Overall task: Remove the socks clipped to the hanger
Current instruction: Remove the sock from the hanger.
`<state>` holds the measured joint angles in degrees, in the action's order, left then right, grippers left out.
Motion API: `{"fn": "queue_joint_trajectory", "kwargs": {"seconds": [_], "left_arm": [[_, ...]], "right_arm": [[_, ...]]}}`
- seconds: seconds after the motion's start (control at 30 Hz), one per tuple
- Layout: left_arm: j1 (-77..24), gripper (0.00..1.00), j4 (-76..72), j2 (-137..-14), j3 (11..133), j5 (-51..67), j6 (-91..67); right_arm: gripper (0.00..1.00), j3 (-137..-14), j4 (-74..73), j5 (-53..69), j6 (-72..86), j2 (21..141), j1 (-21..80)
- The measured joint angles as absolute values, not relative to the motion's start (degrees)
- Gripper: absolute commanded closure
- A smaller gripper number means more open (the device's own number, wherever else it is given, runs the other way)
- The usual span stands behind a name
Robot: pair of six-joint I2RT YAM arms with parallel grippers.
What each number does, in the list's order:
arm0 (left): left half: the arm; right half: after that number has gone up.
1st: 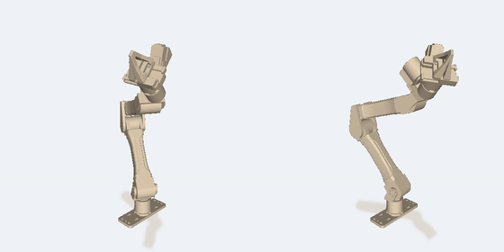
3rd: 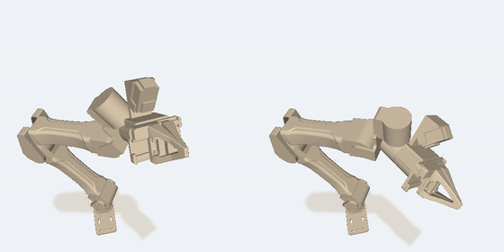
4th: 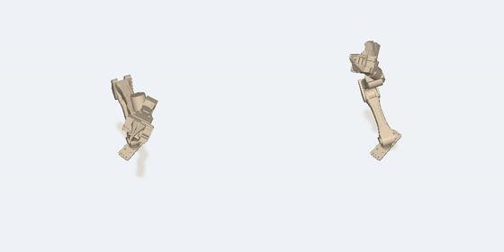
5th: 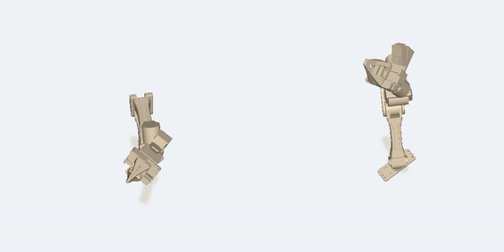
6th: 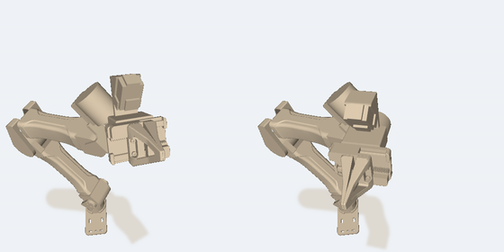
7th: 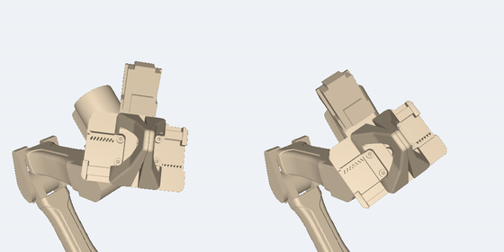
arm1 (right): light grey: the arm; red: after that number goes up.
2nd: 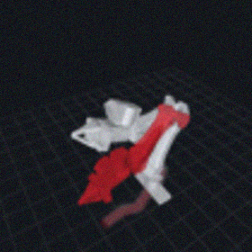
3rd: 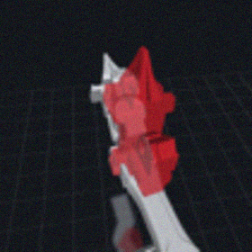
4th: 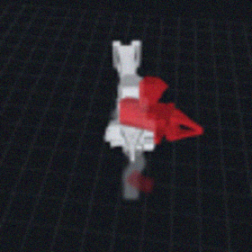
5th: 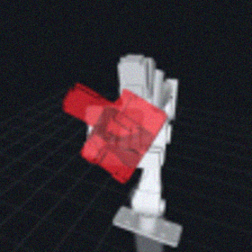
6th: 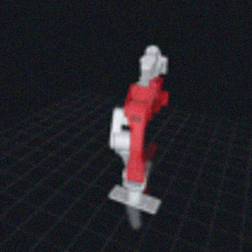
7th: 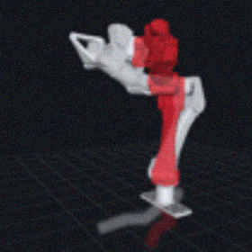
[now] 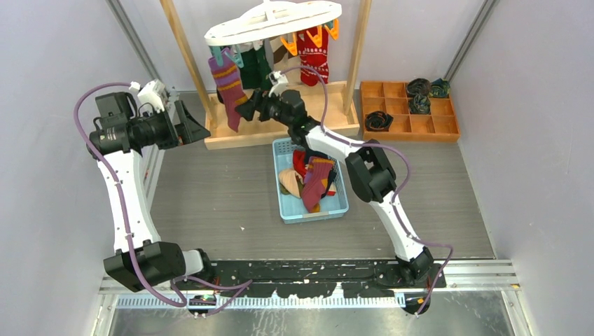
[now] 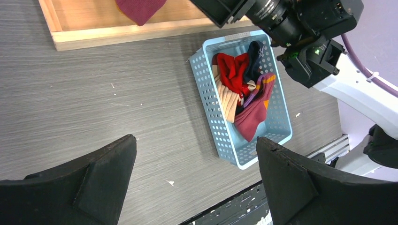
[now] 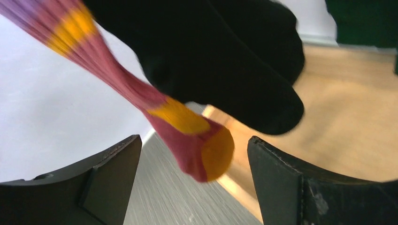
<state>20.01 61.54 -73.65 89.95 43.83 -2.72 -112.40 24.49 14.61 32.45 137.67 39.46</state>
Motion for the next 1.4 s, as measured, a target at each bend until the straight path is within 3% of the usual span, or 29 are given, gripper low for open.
{"fn": "queue_joint_trajectory", "kwargs": {"seconds": [0.17, 0.23, 0.5, 0.53, 0.9, 1.4], "left_arm": [[20.14, 0.0, 61.54, -73.78, 89.97, 44.25, -2.72], [20.29, 0.0, 61.54, -73.78, 89.97, 44.25, -2.72], [20.49, 0.0, 61.52, -73.78, 89.97, 44.25, -2.76], [20.51, 0.0, 61.52, -73.78, 89.97, 44.25, -2.76], [20.71, 0.0, 61.76, -73.06, 90.26, 44.27, -2.76], [17.19, 0.0, 64.88, -65.19, 93.38, 52.53, -2.39]], "right_arm": [[0.18, -121.99, 29.45, 17.67, 35.68, 141.8, 39.46], [0.29, -124.92, 32.1, 18.9, 37.76, 142.82, 39.46], [0.97, -125.36, 39.4, 21.87, 44.69, 143.74, 39.48], [0.99, -124.84, 40.29, 22.28, 45.34, 143.74, 39.51], [0.99, -111.04, 44.27, 24.67, 48.25, 136.51, 41.43], [0.99, -76.9, 50.89, 27.18, 48.36, 95.46, 46.28]]}}
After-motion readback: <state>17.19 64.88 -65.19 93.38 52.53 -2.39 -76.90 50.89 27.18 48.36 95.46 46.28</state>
